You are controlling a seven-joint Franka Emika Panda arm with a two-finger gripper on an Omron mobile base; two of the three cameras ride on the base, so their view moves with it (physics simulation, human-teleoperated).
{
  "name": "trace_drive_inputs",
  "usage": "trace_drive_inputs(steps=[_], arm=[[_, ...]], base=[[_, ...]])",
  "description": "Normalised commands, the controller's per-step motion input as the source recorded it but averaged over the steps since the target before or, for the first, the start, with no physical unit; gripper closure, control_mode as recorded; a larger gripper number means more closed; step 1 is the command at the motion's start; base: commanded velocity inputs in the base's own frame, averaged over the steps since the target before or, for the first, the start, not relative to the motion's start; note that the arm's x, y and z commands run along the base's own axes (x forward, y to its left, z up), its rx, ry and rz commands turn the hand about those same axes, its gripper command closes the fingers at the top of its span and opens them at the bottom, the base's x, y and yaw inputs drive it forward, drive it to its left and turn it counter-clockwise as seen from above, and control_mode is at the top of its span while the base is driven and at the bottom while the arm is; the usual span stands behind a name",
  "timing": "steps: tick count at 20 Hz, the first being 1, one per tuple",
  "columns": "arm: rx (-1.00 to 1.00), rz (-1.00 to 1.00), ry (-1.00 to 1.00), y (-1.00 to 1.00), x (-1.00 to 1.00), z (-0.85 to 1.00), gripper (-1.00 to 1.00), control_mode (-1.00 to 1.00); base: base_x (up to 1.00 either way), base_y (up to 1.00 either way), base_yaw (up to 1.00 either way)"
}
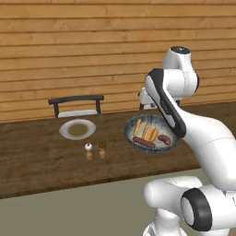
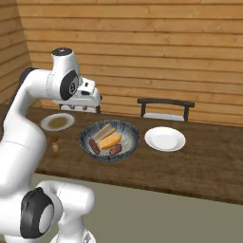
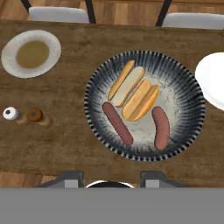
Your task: Place one bun and one sausage from the bowl on each plate.
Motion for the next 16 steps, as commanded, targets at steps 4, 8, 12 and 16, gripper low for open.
trace_drive_inputs(steps=[4, 8, 12, 16], arm=[[-0.02, -0.14, 0.03, -0.17, 0.42, -0.24, -1.00, -1.00], [0.01, -0.32, 0.25, -0.61, 1.00, -0.71, -1.00, -1.00], [0.13, -0.23, 0.08, -0.63, 1.00, -0.77, -1.00, -1.00], [0.33, -0.03, 0.11, -0.33, 0.78, -0.81, -1.00, -1.00]], base=[[0.00, 0.00, 0.00], [0.00, 0.00, 0.00], [0.00, 0.00, 0.00], [0.00, 0.00, 0.00]])
